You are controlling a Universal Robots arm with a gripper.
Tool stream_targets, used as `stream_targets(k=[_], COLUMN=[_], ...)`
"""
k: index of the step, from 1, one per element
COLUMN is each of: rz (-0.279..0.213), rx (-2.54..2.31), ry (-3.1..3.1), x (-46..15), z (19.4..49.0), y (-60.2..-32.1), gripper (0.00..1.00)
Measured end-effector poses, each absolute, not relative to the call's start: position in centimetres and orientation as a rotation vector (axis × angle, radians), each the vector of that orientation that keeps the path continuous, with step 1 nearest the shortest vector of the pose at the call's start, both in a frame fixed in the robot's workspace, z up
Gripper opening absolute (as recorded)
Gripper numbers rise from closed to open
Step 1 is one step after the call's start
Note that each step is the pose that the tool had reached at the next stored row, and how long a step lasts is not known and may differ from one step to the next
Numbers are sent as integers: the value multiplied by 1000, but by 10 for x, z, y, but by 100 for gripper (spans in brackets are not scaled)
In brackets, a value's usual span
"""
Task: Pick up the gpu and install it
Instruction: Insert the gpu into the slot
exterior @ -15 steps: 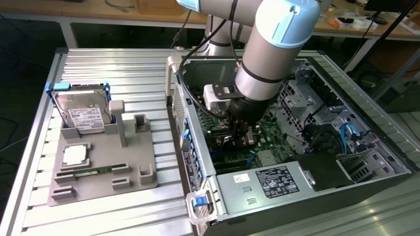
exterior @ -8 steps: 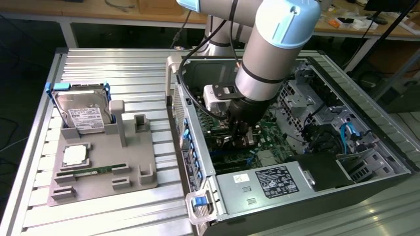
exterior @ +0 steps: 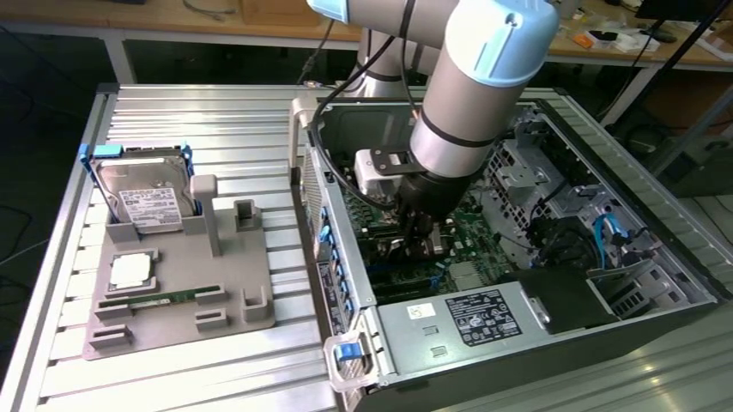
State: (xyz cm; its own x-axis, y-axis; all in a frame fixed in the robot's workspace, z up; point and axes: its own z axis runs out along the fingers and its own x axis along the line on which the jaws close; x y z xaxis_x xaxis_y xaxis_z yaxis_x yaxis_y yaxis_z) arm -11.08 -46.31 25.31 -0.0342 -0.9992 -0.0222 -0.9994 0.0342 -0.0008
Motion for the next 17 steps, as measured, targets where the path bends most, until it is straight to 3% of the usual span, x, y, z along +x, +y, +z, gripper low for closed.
stream_targets(k=[17], rz=[23], rx=[-2171], ry=[2247], x=[-111], z=[254], y=[-463], gripper=[27])
